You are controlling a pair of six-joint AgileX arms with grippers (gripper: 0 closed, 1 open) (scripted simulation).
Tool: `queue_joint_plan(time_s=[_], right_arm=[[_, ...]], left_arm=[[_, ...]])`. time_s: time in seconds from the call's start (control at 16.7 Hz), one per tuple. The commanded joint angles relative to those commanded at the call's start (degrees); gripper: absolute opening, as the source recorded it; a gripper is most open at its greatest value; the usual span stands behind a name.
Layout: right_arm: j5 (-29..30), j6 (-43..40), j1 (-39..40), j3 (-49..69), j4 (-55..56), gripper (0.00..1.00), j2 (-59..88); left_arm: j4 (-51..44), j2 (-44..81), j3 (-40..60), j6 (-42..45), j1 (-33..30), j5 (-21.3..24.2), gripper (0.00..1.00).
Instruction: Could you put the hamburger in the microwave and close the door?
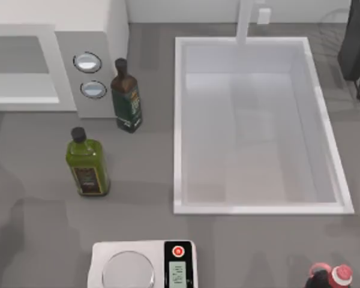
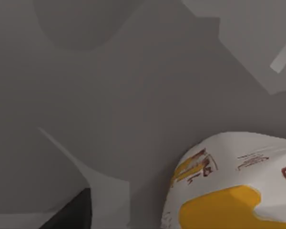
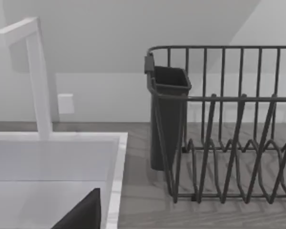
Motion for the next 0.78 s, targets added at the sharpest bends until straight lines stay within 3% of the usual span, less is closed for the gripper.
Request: queue_joint_plan(time_s=[0.3,0.78], right_arm=[[0.0,0.0,0.0,0.0,0.0,1.00,0.0],[0.0,0.0,0.0,0.0,0.0,1.00,0.0]], left_arm=[[0.6,0.5,-0.5,0.0,0.0,0.0,1.00],[0.6,0.5,-0.5,0.0,0.0,0.0,0.40]])
